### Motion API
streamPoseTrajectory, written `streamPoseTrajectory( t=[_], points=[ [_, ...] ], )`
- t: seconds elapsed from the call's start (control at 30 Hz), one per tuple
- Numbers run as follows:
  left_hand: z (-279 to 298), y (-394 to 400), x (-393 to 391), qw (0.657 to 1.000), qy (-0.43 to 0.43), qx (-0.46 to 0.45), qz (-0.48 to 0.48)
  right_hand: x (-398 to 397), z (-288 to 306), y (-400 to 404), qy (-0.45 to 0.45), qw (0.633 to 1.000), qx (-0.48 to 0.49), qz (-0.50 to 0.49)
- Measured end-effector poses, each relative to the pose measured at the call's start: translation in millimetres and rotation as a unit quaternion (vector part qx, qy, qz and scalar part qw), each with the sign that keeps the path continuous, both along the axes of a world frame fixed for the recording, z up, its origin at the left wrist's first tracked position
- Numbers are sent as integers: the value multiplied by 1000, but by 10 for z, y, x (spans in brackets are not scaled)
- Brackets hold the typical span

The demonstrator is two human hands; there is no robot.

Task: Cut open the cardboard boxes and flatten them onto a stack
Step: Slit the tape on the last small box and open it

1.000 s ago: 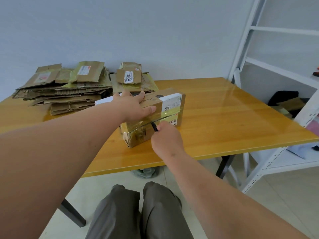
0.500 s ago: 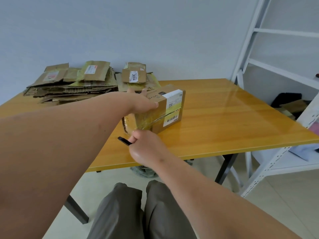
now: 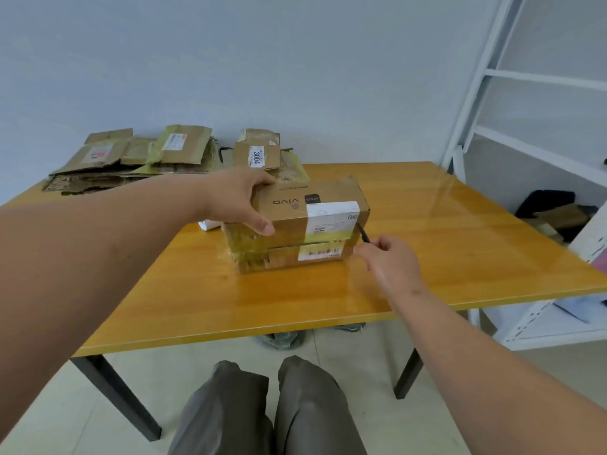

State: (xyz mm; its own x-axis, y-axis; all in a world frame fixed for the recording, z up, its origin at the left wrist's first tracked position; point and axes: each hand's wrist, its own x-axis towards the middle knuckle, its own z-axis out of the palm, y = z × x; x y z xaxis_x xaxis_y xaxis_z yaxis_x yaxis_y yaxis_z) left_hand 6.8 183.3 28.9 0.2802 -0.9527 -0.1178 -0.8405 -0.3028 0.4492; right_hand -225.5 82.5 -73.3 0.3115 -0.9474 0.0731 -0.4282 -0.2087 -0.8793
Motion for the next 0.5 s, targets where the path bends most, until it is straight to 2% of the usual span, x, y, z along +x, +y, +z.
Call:
streamPoseTrajectory(
  t=[0.13, 0.27, 0.33, 0.47, 0.5],
  points=[
    [22, 73, 108, 991, -118, -62, -13, 3, 99, -149, 62, 997, -34, 38],
    [-155, 159, 122, 970, -233, -44, -50, -152, 121, -444, 183, 983, -24, 21],
    [-236, 207, 111, 966, -248, -22, -65, -157, 154, -487, 153, 988, 16, 5],
    [-268, 246, 51, 958, -274, -26, -76, 82, 114, -297, 85, 993, 55, 61],
    [-217, 235, 43, 963, -258, -32, -66, 143, 90, -259, 54, 995, 57, 65]
  ],
)
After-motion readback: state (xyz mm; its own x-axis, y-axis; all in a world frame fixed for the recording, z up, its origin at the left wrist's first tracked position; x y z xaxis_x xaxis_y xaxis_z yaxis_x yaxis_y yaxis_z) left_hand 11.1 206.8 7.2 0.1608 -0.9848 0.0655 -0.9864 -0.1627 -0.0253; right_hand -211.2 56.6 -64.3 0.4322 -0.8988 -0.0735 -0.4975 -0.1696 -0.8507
